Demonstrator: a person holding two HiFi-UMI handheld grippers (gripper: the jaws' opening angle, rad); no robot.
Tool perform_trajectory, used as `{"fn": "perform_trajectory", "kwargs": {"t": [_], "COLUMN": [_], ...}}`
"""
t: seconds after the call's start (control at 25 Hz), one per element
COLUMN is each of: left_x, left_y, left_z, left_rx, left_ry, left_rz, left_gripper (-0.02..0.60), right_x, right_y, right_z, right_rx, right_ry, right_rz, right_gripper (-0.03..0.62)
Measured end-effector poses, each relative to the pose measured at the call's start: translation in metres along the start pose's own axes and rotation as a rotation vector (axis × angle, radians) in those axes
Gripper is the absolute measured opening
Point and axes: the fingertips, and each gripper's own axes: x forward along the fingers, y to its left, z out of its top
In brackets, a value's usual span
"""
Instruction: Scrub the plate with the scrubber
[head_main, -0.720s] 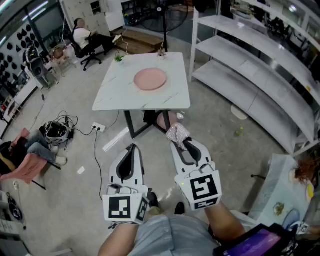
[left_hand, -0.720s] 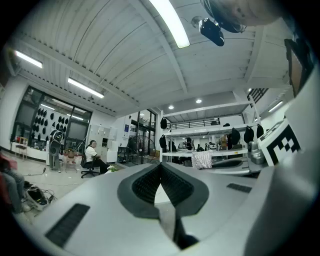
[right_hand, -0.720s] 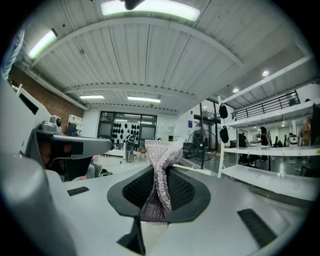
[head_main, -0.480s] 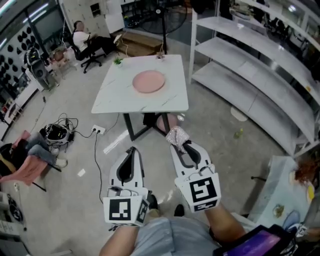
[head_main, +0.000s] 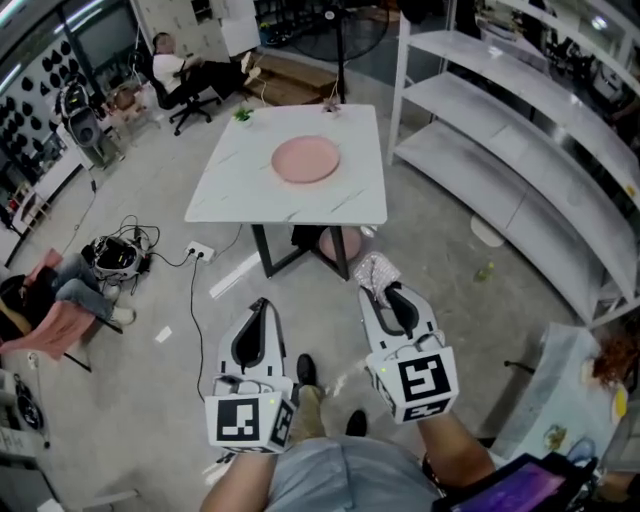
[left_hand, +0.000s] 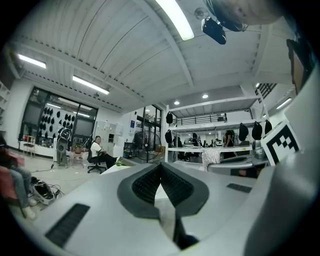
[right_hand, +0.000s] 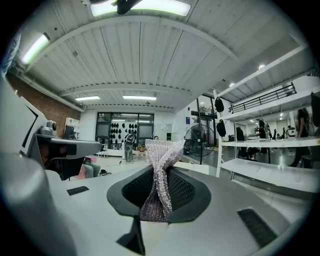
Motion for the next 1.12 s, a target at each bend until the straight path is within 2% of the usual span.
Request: {"fn": "perform_trajectory", "kwargs": {"t": [0.32,0.52,0.68,0.88,1.12], "left_x": [0.088,0.170,0.226,0.271,0.308], "left_y": [0.075,0.123,0.154,0.173,0.173], "left_z": [-0.021,-0.010,0.007,0.012,-0.012], "left_rx": [-0.031,-0.005,0.001,-0.005,-0.024], "left_ry": [0.030,0.025,0.008,0.004,0.065], "left_rz": [0.002,-0.033,-0.072,-0.122,-0.164], "left_gripper": [0.008,0.008,0.008,0.008,0.008], "right_x": [0.107,0.201,0.253,0.289,0.311], "right_y": [-0.006,-0.019,-0.030,-0.045,-0.075], "right_z": [-0.016,-0.001,0.022,0.037,0.032], "right_rx": [0.005,-0.011,-0.019,-0.036,-0.021], "right_ry": [0.063,0.070,0.051,0.018,0.051], "right_rz": [0.009,0.000,-0.035,-0.094,-0.140], "right_gripper": [0.100,0.100,0.100,0.099,0.100]}}
